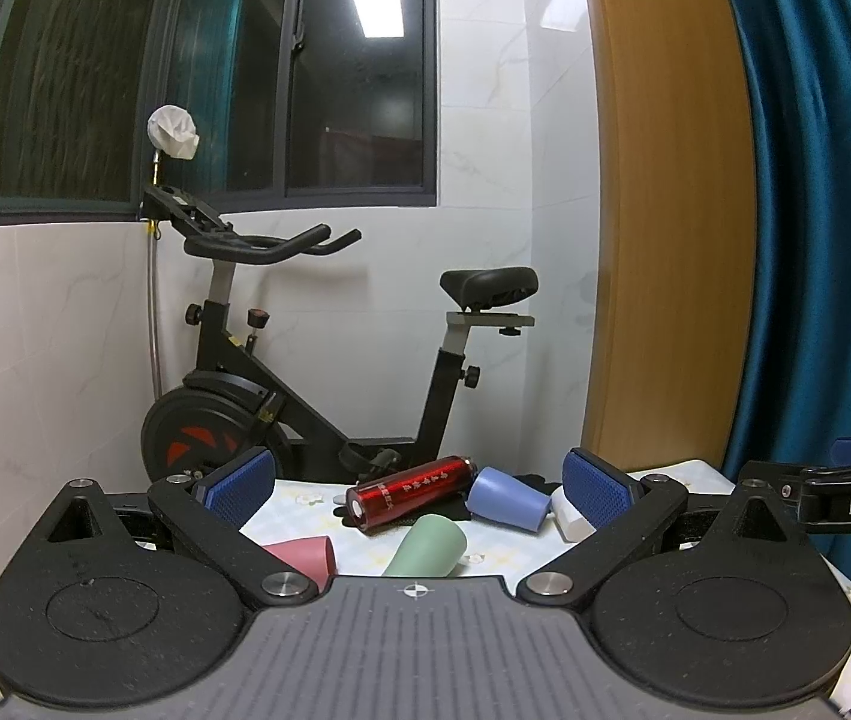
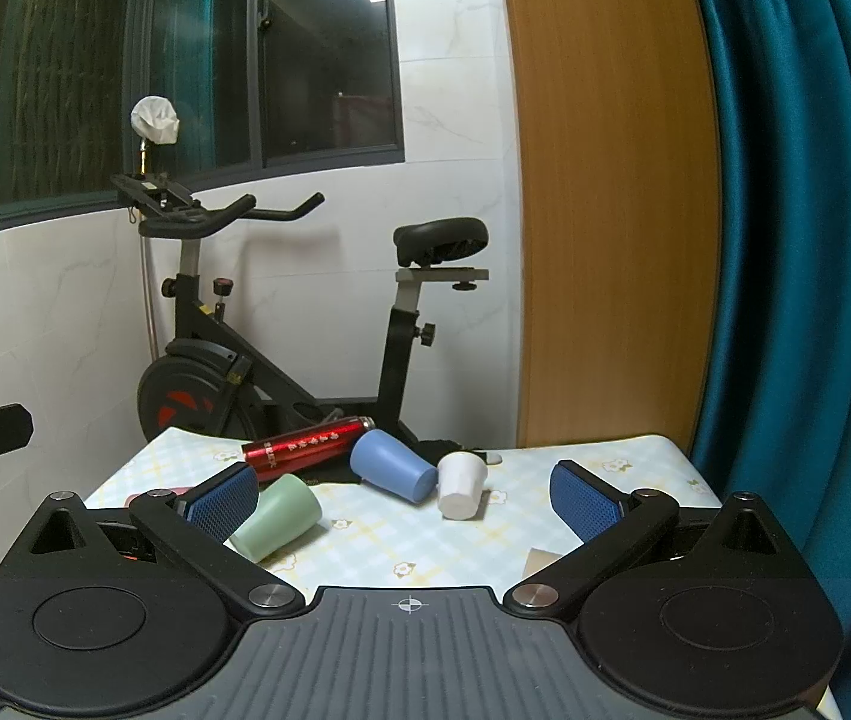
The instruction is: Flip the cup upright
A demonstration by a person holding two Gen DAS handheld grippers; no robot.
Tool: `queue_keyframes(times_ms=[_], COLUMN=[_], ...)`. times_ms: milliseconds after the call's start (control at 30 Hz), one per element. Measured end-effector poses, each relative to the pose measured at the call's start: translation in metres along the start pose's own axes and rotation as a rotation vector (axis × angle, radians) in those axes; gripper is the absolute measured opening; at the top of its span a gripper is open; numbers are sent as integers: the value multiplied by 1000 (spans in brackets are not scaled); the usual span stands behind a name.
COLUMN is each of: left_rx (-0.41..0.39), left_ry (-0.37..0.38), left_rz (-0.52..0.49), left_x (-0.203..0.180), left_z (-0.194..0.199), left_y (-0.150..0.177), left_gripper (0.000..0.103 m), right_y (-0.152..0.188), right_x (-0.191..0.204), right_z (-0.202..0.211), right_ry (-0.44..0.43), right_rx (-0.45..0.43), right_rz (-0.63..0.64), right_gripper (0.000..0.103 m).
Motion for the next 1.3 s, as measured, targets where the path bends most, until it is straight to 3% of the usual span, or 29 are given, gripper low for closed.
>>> queue_keyframes(times_ms=[367, 700, 967, 1100, 1300], left_rx=[8, 102, 259, 294, 301], left_ry=[0, -8, -118, -179, -195], left_rz=[7, 84, 134, 157, 142], left_x=[0, 19, 61, 81, 98], left_z=[-1, -23, -71, -96, -132], left_y=[-1, 13, 61, 79, 99], left_gripper=[103, 103, 102, 102, 101], right_y=[1, 0, 19, 33, 56], right_x=[0, -5, -17, -27, -47], right_z=[0, -2, -27, -44, -73], right_ry=[0, -26, -87, -72, -42], right_rx=[1, 12, 75, 94, 126], right_rz=[-1, -31, -101, -124, -170], right_gripper=[103, 103, 103, 103, 103])
Point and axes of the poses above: each gripper's, at about its wrist camera, not at the fingertips, and z roughly against the way its jaws point, x to its left, y to its underside, the point moved 5 cm from there along -z, roughly the way its jaws point, and after that the axes turned 14 degrees about -y, right-handed, at the moved point
